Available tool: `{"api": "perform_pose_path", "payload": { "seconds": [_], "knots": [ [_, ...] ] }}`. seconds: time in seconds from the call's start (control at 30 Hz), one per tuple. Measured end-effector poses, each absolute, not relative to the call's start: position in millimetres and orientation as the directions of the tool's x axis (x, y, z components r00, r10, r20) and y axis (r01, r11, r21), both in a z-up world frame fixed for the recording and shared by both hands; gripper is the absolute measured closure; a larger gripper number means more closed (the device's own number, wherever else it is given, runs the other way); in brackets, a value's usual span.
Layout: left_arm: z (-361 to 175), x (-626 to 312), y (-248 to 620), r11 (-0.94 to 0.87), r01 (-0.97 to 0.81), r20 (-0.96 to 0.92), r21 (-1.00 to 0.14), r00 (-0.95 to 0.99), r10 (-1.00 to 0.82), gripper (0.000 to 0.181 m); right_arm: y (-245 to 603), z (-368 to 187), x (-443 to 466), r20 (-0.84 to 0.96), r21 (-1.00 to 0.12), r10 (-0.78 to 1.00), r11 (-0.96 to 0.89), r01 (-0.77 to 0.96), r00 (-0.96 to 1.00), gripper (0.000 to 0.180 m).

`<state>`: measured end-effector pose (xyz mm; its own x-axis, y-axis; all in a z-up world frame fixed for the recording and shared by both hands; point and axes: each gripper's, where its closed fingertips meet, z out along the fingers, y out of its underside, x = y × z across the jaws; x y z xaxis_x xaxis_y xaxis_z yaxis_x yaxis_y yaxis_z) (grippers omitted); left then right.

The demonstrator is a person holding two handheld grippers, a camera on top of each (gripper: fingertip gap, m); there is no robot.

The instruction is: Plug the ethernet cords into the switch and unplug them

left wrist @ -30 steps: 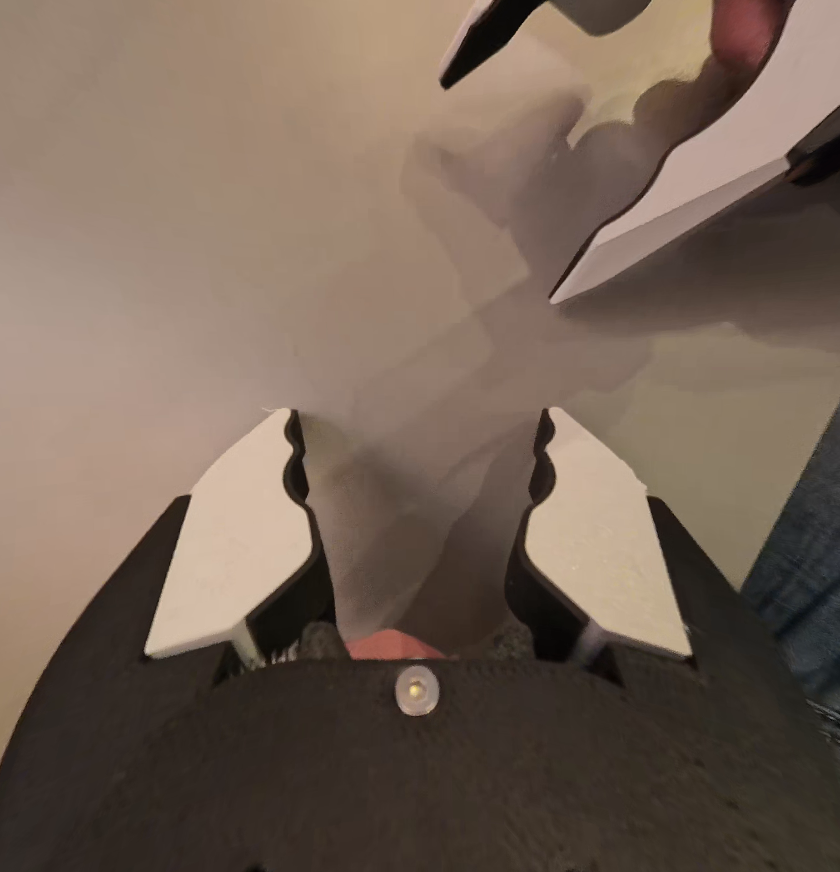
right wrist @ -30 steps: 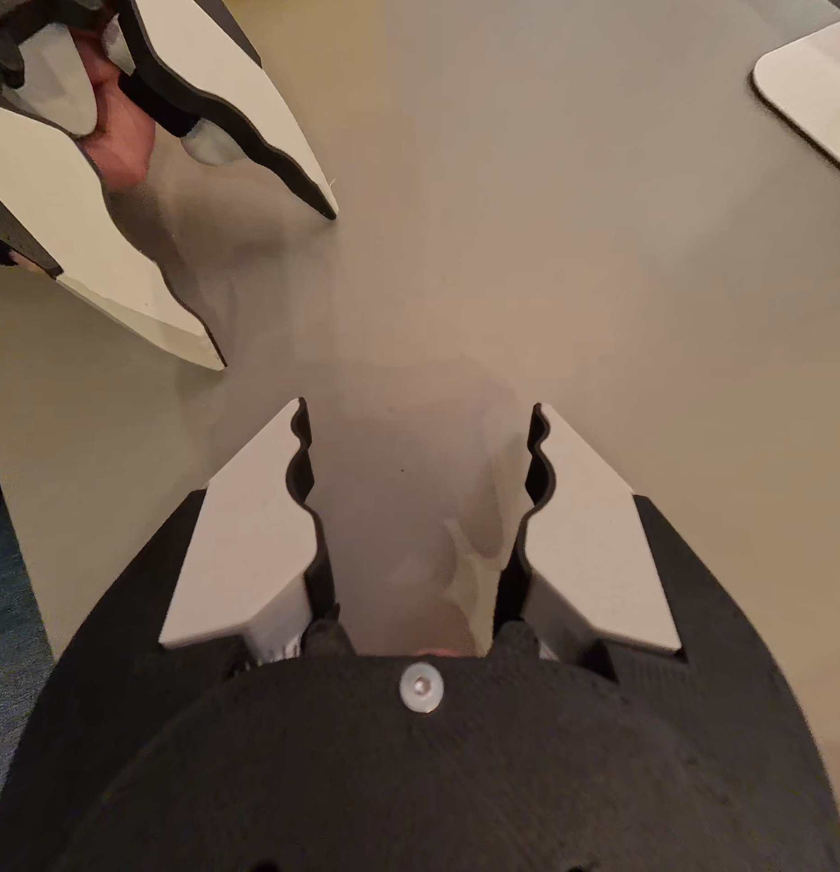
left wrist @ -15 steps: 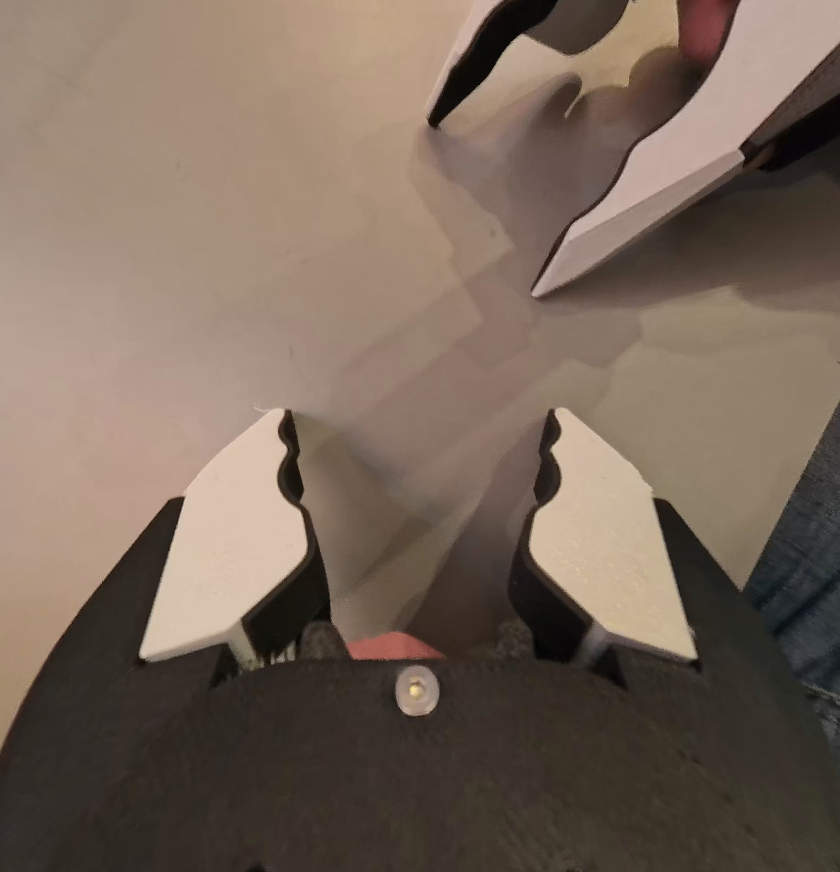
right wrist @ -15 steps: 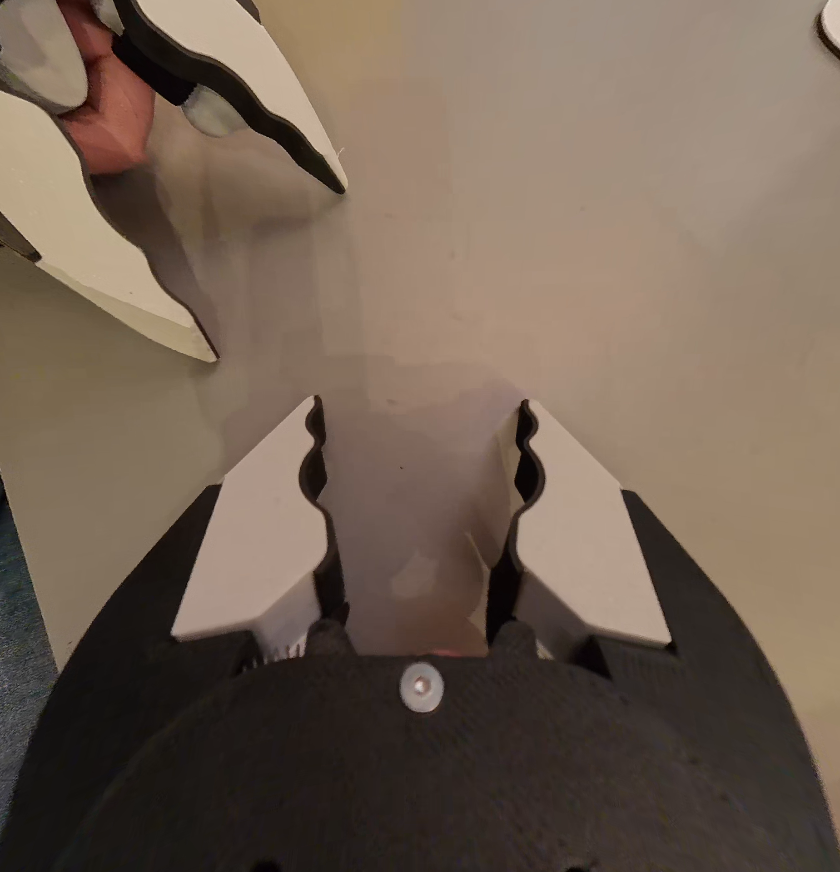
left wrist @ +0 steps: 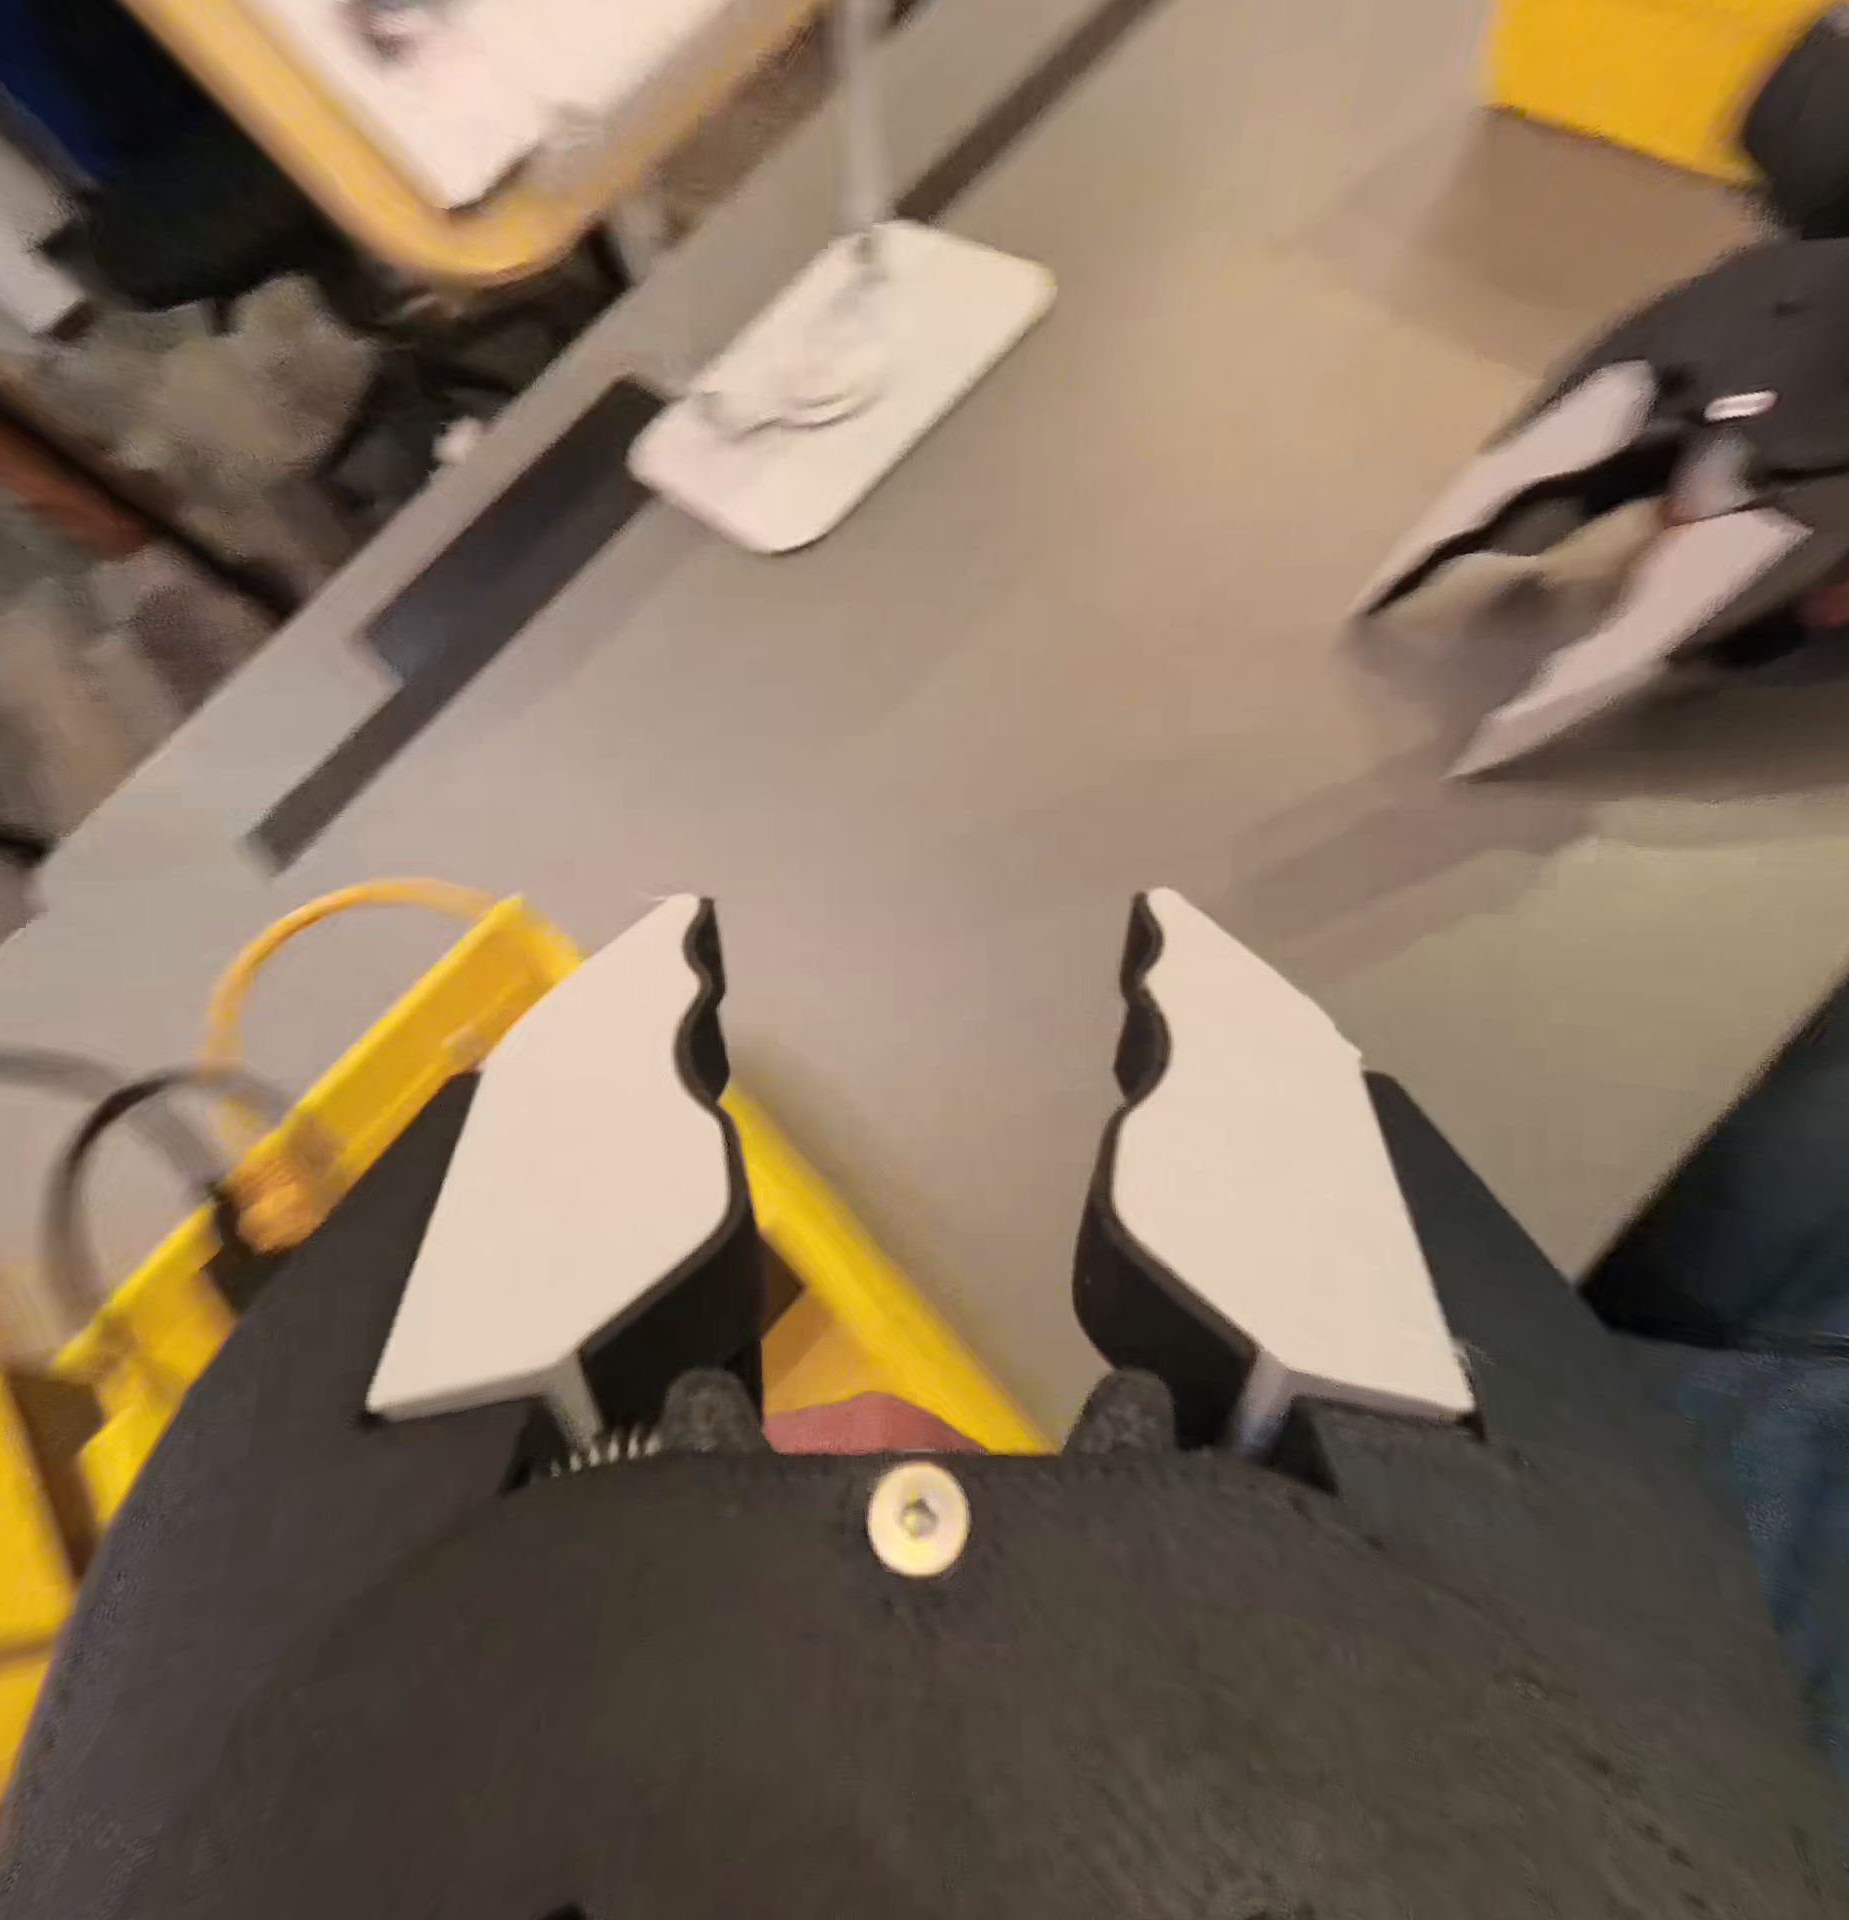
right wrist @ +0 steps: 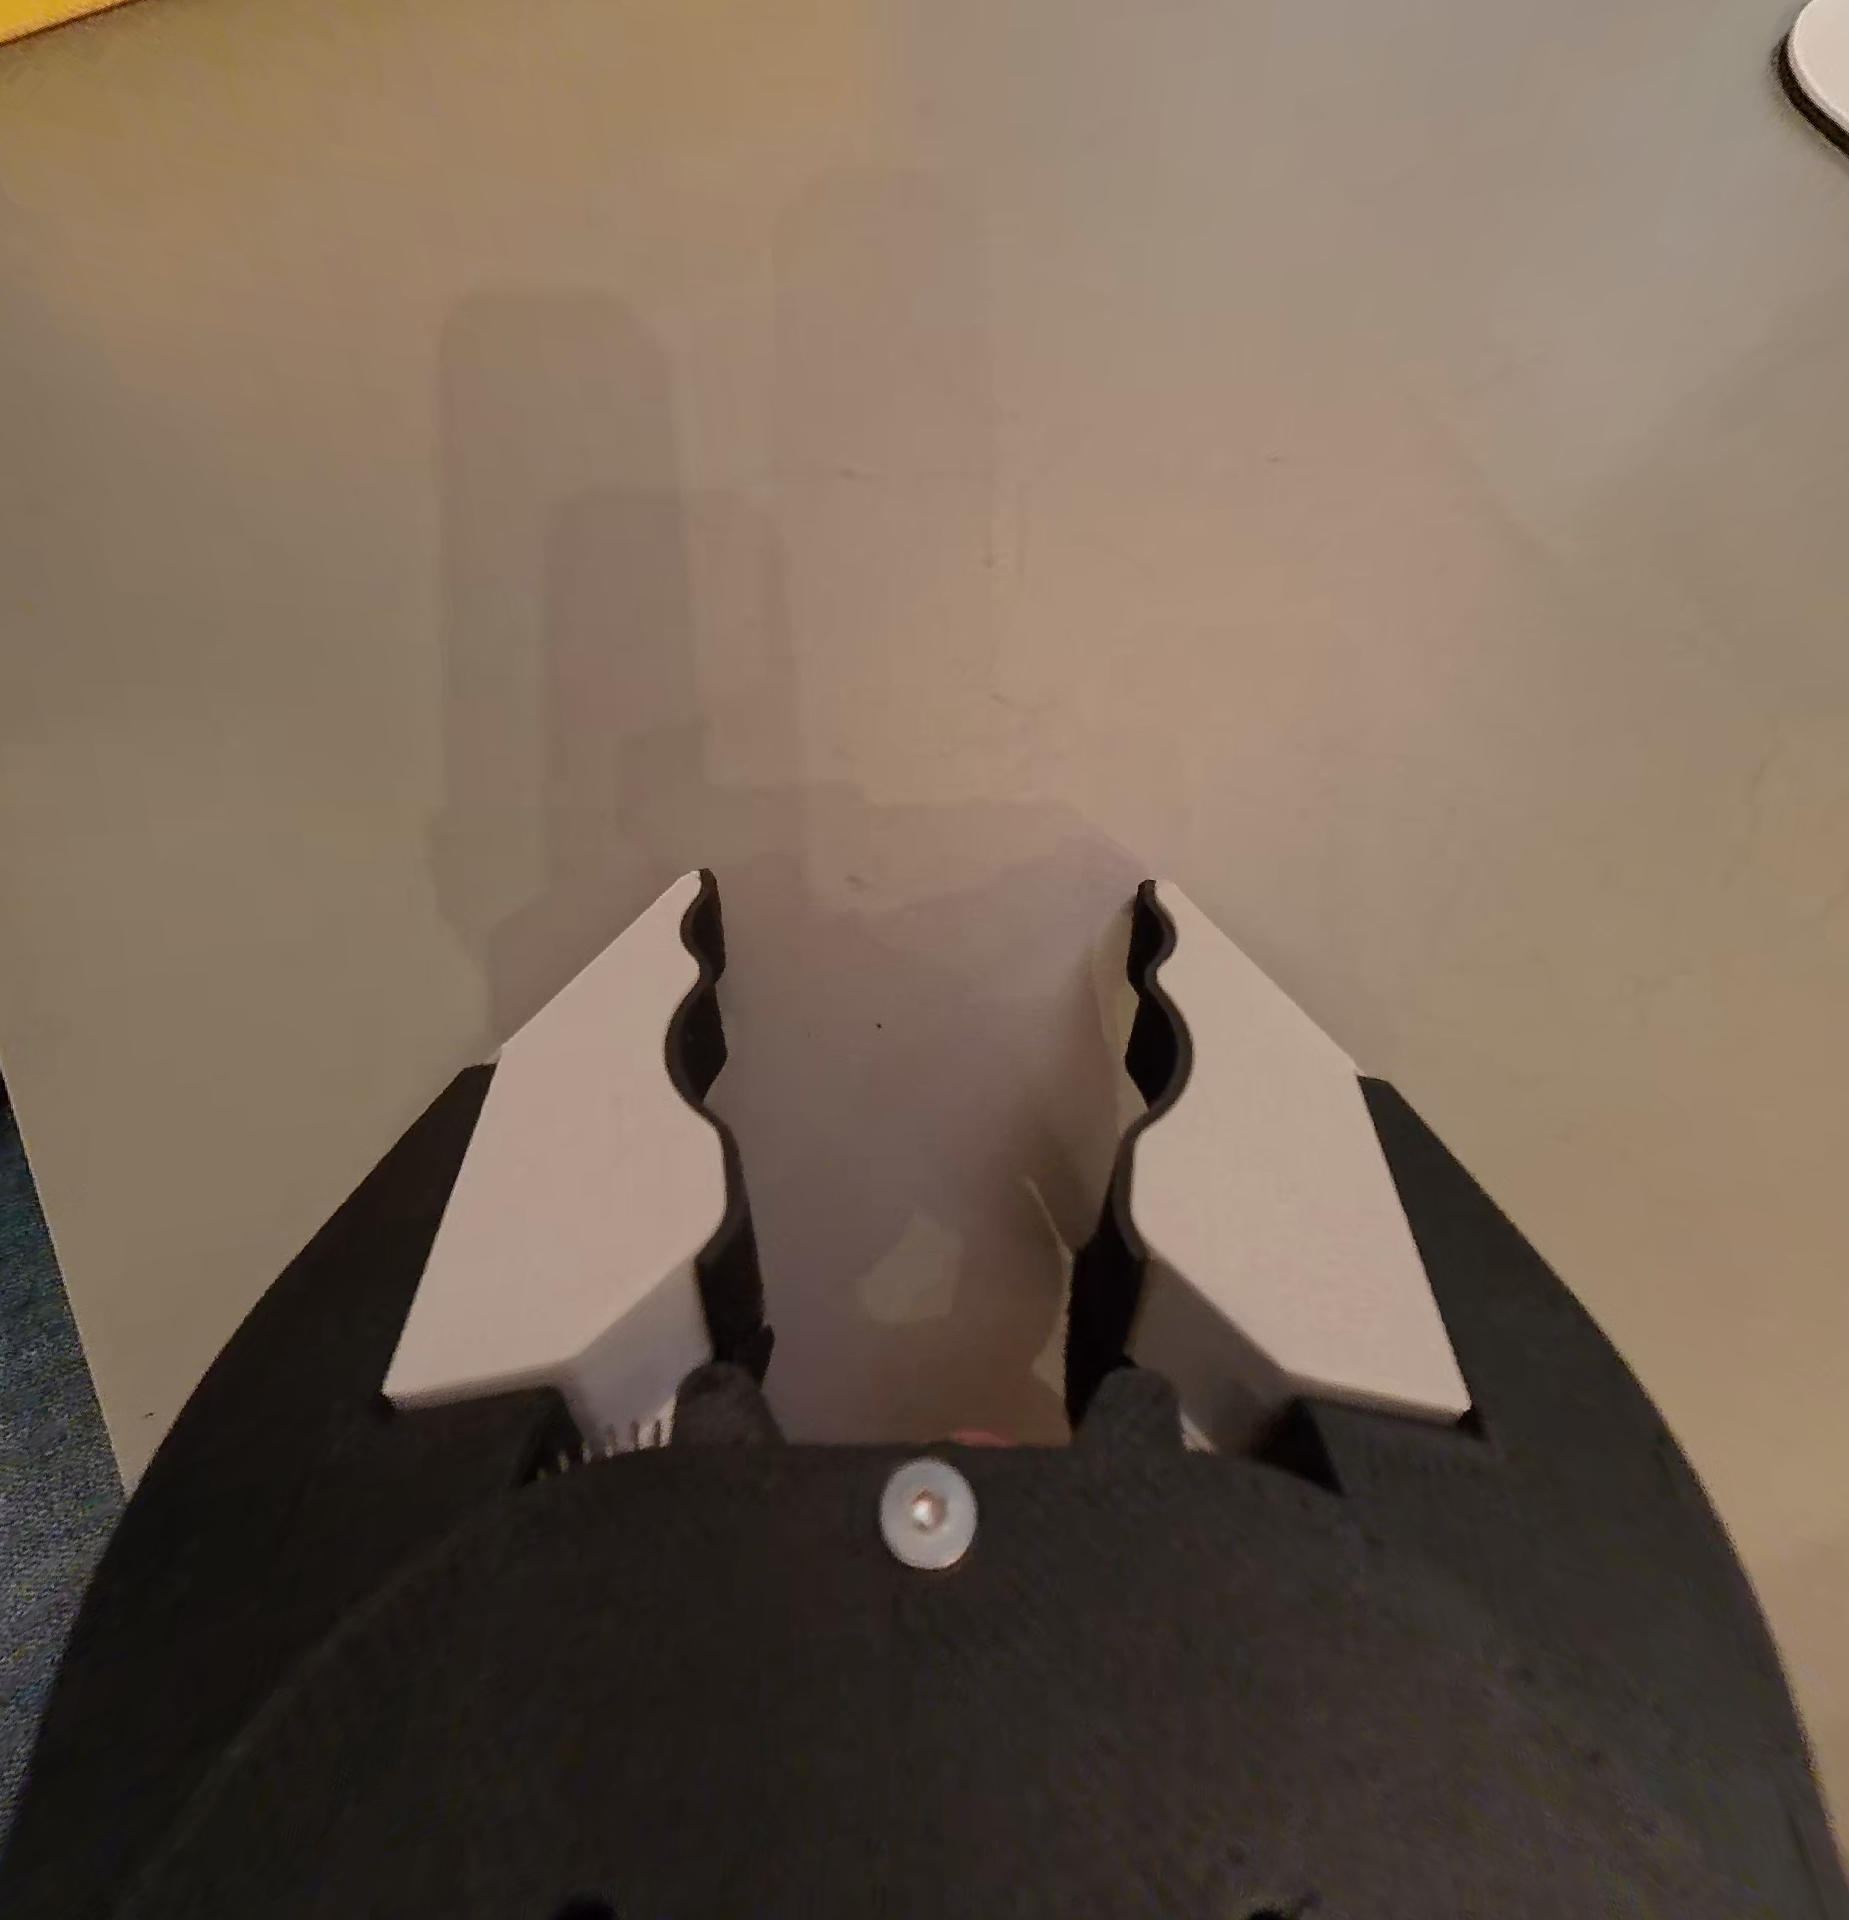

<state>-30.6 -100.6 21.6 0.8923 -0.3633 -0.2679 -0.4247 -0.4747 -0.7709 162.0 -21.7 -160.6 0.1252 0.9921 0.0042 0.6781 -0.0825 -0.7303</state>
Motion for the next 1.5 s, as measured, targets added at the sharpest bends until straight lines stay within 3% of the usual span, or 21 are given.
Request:
{"api": "perform_pose_path", "payload": {
  "seconds": [0.03,0.17,0.3,0.6,0.7,0.8,0.93,1.13,1.37,1.5],
  "knots": [
    [25.1,-58.3,-105.7,-0.501,-0.399,-0.264,-0.768,0.910,-0.320,0.114,-21.7,-160.6,162.0,0.004,-0.730,0.992,-0.082,0.678,0.125,0.102],
    [-0.8,-132.6,-133.1,-0.653,-0.284,-0.171,-0.702,0.958,-0.232,0.129,-21.6,-160.4,162.3,0.005,-0.731,0.992,-0.082,0.677,0.126,0.102],
    [-54.9,-158.9,-142.7,-0.757,-0.253,-0.121,-0.602,0.966,-0.227,0.131,-21.3,-160.3,162.5,0.005,-0.731,0.992,-0.084,0.677,0.127,0.103],
    [-72.8,-234.6,-108.7,-0.792,-0.165,-0.272,-0.588,0.962,0.002,0.116,-21.3,-160.1,162.8,0.005,-0.732,0.992,-0.084,0.676,0.128,0.103],
    [-71.8,-252.4,-99.0,-0.798,-0.165,-0.318,-0.580,0.947,0.035,0.096,-21.4,-160.1,162.9,0.005,-0.732,0.992,-0.084,0.676,0.128,0.103],
    [-77.2,-265.1,-92.3,-0.823,-0.170,-0.341,-0.541,0.939,0.031,0.084,-21.4,-160.0,163.0,0.004,-0.732,0.992,-0.084,0.676,0.127,0.103],
    [-86.3,-258.8,-91.7,-0.862,-0.166,-0.218,-0.479,0.974,-0.067,0.087,-21.5,-160.0,163.1,0.005,-0.732,0.992,-0.083,0.676,0.127,0.103],
    [-66.2,-268.4,-78.8,-0.806,-0.123,-0.084,-0.579,0.992,-0.090,0.099,-21.6,-160.0,163.2,0.003,-0.732,0.992,-0.084,0.676,0.126,0.104],
    [-85.7,-294.2,-70.9,-0.856,-0.178,-0.211,-0.485,0.974,-0.083,0.102,-21.6,-160.0,163.1,0.003,-0.732,0.992,-0.084,0.676,0.126,0.104],
    [-107.7,-295.9,-69.3,-0.900,-0.242,-0.259,-0.362,0.954,-0.152,0.101,-21.5,-160.1,163.1,0.003,-0.732,0.992,-0.084,0.676,0.127,0.105]
  ]
}}
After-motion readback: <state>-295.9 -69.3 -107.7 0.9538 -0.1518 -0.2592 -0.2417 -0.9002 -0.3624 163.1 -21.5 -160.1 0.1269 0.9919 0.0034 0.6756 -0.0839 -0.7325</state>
